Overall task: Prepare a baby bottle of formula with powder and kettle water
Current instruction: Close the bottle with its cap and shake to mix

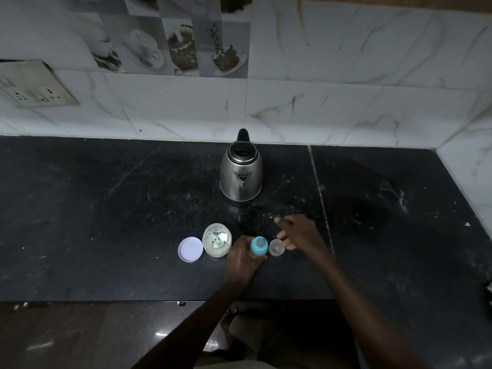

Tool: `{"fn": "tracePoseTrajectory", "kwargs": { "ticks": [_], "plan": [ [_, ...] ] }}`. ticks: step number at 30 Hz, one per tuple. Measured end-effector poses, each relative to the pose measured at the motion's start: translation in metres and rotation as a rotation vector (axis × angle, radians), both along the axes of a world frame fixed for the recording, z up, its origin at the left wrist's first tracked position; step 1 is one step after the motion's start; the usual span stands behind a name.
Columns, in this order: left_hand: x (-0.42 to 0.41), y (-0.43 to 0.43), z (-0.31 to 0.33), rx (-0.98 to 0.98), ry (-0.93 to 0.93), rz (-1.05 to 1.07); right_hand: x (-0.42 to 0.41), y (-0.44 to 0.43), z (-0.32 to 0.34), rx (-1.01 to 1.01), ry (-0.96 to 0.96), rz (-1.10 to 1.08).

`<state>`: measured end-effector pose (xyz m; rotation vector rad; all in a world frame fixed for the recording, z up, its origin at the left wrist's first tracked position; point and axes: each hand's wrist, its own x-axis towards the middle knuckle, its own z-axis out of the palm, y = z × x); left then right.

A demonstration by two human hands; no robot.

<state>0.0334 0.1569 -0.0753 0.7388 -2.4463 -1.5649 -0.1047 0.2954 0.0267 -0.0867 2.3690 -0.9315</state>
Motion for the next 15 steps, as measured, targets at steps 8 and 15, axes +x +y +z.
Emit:
{"fn": "tracePoseTrajectory", "kwargs": {
  "ticks": [8, 15],
  "plan": [
    [-0.001, 0.001, 0.0, -0.043, -0.013, 0.006, 0.027, 0.019, -0.045, 0.282, 0.16, 0.478],
    [-0.001, 0.003, 0.002, -0.072, -0.004, 0.003, 0.045, 0.009, -0.047, 0.334, 0.363, 0.344]
  ]
}}
